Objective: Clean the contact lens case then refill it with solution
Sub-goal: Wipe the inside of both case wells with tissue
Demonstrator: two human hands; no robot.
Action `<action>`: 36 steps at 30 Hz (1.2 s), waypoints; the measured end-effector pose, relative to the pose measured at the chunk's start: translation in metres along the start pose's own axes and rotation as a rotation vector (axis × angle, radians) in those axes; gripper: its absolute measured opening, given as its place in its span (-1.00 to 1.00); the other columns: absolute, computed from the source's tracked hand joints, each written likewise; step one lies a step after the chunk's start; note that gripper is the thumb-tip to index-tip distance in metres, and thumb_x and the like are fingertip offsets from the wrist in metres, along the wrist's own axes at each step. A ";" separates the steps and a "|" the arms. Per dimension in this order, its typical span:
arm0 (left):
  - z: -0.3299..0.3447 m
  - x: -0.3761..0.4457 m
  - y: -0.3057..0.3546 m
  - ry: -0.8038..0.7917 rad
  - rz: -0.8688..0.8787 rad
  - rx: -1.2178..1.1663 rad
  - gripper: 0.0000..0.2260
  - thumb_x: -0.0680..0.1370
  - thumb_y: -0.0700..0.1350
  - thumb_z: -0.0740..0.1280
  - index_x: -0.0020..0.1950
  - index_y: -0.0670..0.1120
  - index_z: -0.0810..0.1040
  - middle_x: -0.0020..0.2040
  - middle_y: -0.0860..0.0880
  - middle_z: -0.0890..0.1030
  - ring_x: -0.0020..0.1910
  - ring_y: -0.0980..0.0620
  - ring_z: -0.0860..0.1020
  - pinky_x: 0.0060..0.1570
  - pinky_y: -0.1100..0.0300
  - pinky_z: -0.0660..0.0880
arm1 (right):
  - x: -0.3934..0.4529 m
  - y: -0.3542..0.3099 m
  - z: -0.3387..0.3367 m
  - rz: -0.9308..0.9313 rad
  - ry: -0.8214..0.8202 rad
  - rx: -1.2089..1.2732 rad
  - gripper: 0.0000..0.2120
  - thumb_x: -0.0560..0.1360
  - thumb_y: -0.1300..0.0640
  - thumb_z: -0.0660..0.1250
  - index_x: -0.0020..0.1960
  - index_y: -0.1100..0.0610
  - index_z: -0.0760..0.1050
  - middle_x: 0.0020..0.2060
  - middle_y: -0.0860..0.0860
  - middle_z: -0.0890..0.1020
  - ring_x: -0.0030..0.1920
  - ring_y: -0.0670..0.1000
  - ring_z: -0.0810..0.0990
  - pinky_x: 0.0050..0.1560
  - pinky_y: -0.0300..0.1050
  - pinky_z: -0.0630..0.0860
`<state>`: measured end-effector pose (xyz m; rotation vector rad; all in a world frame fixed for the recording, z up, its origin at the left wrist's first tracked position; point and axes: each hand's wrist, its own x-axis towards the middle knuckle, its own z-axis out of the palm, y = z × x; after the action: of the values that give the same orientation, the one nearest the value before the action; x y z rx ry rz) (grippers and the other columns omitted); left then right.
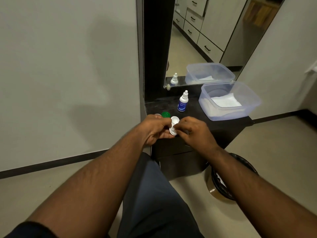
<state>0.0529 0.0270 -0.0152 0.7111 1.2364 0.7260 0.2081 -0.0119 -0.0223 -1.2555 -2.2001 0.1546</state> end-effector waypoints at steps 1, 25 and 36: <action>0.000 -0.001 0.001 -0.003 -0.006 0.002 -0.73 0.46 -0.40 0.31 0.15 -0.26 0.49 -0.07 -0.29 0.66 -0.20 -0.14 0.70 -0.12 -0.02 0.65 | 0.000 -0.001 0.001 -0.005 -0.014 -0.017 -0.88 0.36 0.28 0.47 -0.09 0.23 0.65 -0.16 0.14 0.64 -0.18 0.10 0.62 -0.18 0.03 0.59; 0.002 -0.008 0.003 0.012 -0.023 0.004 -0.65 0.44 -0.46 0.24 0.21 -0.28 0.44 0.07 -0.31 0.58 -0.16 -0.17 0.68 -0.25 0.00 0.66 | -0.001 -0.025 -0.011 1.048 -0.113 1.228 -0.84 0.54 0.33 0.24 0.00 0.31 0.59 -0.33 0.10 0.67 -0.39 -0.05 0.58 -0.37 -0.23 0.48; 0.001 -0.006 0.000 0.010 0.020 0.032 -0.81 0.48 -0.42 0.27 0.03 -0.22 0.50 0.04 -0.26 0.60 -0.16 -0.10 0.67 -0.34 0.12 0.65 | -0.012 -0.024 0.003 0.764 0.024 0.657 -0.85 0.51 0.21 0.34 0.03 0.14 0.65 -0.19 -0.02 0.68 -0.20 -0.12 0.63 -0.13 -0.23 0.56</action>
<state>0.0525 0.0221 -0.0123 0.7479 1.2542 0.7282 0.1929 -0.0335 -0.0212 -1.5795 -1.3430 1.0516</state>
